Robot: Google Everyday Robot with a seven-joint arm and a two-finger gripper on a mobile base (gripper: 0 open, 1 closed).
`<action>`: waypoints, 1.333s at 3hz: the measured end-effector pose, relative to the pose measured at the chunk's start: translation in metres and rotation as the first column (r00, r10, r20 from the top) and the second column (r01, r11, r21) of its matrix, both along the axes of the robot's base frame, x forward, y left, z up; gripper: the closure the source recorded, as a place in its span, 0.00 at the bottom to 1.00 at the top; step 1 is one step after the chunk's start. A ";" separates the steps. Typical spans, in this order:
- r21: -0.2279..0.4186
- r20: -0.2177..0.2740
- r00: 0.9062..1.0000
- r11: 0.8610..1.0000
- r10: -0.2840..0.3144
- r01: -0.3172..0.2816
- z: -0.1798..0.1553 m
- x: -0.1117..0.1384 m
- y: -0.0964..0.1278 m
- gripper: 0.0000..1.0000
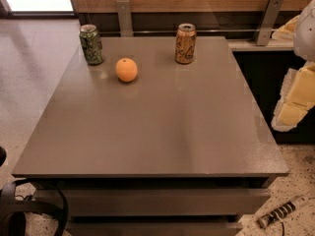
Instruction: Knock orange can over
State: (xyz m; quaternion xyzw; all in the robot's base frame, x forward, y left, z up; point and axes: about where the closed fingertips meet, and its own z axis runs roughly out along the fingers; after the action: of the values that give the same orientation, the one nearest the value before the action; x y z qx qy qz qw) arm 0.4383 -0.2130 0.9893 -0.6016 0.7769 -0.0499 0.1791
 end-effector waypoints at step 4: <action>0.225 0.170 0.965 0.961 -0.201 0.161 -0.019 0.090 -0.038 0.00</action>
Offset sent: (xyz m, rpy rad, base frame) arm 0.0337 -0.0166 -0.0046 0.0365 -0.0536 -0.0566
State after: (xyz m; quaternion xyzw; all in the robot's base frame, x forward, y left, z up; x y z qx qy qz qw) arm 0.5285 -0.2510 0.9707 -0.4979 0.8090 -0.0414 0.3097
